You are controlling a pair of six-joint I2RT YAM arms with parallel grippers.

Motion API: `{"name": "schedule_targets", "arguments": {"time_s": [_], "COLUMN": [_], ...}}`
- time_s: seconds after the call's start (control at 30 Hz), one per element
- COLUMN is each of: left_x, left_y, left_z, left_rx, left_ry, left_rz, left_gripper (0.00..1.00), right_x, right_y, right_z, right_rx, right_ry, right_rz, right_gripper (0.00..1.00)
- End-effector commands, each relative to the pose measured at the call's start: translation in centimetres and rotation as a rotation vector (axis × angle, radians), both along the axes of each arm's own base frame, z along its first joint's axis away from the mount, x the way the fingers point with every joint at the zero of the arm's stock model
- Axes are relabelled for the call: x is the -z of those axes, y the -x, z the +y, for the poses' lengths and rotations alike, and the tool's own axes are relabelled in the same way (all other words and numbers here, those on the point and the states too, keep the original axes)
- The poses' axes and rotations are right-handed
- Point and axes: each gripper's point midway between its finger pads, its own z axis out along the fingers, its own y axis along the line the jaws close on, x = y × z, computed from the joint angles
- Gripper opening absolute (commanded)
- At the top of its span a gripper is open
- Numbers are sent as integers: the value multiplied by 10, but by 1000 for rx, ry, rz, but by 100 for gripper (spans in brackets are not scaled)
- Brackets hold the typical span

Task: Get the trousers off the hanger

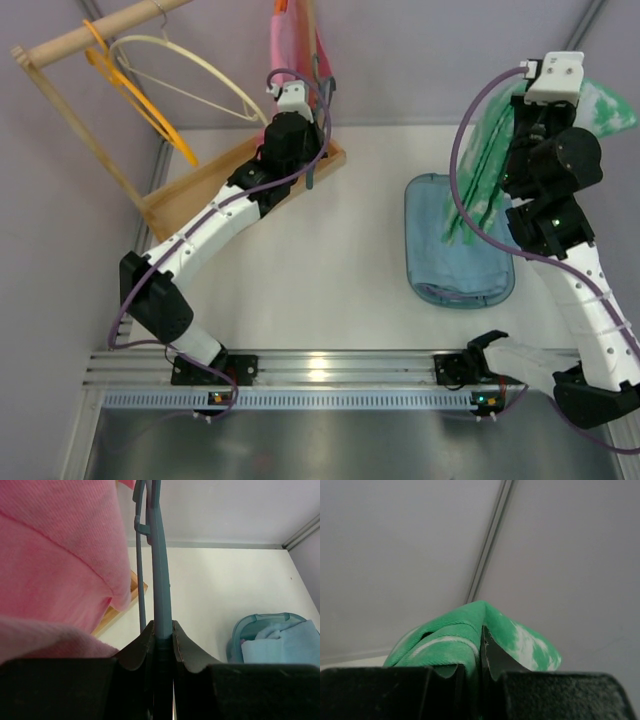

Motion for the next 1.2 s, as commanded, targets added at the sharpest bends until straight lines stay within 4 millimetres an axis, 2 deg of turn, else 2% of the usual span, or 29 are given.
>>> {"name": "schedule_targets", "arguments": {"time_s": [0.0,0.1,0.23,0.37,0.43,0.47,0.57,0.7,0.8,0.9,0.93,1.03,1.1,1.17], "left_x": [-39,-39,-38,-42,-43,-42,-42,-44,-46,-45,-45,-43,-42,-43], "left_y": [6,9,12,15,16,17,18,20,19,18,17,15,14,13], "left_z": [-2,-4,-5,-7,-7,-7,-8,-7,-5,-7,-10,-14,-15,-16], "left_rx": [36,51,69,87,92,95,102,106,100,104,113,123,123,125], "left_ry": [68,73,82,90,92,92,93,91,83,84,91,94,91,90], "left_rz": [-105,-107,-108,-117,-119,-118,-118,-125,-131,-131,-128,-122,-120,-124], "left_gripper": [0,0,0,0,0,0,0,0,0,0,0,0,0,0], "right_x": [-48,-42,-31,-34,-40,-39,-46,-41,-44,-59,-66,-76,-75,-69], "right_y": [46,54,53,60,57,47,36,14,11,17,23,26,24,24], "right_z": [-21,-27,-31,-42,-40,-37,-35,-22,-31,-43,-53,-65,-69,-82], "right_rx": [15,42,85,164,163,160,170,99,99,92,110,133,139,178], "right_ry": [-23,22,124,208,261,295,367,443,440,410,396,426,451,464], "right_rz": [-181,-147,-59,-26,-19,1,22,11,-9,-59,-74,-74,-58,-30], "right_gripper": [0,0,0,0,0,0,0,0,0,0,0,0,0,0]}}
